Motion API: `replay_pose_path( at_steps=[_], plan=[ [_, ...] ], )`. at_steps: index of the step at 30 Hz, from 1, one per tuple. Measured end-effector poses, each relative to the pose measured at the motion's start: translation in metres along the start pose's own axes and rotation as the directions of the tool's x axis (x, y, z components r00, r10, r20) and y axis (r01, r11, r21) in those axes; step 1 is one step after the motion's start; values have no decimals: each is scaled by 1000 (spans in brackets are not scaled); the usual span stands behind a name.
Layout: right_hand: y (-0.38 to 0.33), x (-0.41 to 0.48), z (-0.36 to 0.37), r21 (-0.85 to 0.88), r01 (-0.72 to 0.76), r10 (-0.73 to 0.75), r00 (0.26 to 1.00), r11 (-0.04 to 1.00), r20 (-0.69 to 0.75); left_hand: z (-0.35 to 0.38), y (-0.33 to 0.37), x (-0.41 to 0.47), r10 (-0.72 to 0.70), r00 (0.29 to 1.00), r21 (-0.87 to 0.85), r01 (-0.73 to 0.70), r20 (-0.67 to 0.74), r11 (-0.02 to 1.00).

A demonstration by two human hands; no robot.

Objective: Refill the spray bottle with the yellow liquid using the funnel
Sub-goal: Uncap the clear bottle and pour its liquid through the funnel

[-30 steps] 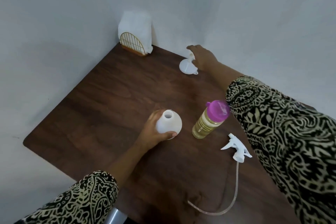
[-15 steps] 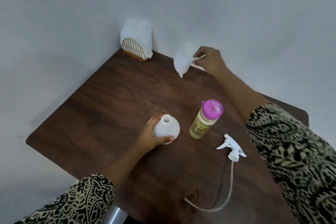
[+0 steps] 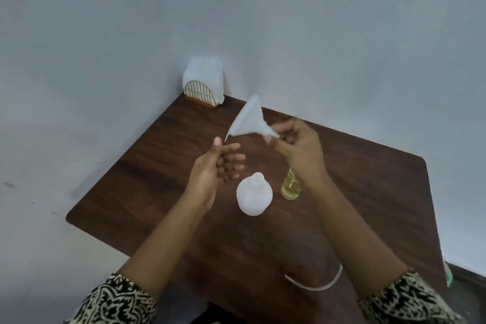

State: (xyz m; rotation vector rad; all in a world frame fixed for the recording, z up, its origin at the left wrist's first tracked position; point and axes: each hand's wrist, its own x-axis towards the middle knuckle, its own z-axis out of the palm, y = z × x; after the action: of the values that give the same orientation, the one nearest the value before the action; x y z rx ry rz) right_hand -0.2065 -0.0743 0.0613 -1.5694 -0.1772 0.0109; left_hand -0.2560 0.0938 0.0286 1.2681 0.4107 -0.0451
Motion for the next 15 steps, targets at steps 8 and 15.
replay_pose_path(
  at_steps=[8,15],
  plan=[
    [48,-26,9,-192,-45,41,999,980,-26,-18,36,7,-41,996,78,35,74,996],
    [62,-36,7,-274,-125,118,992,954,-44,-10,36,20,-66,987,310,17,148,951]
  ],
)
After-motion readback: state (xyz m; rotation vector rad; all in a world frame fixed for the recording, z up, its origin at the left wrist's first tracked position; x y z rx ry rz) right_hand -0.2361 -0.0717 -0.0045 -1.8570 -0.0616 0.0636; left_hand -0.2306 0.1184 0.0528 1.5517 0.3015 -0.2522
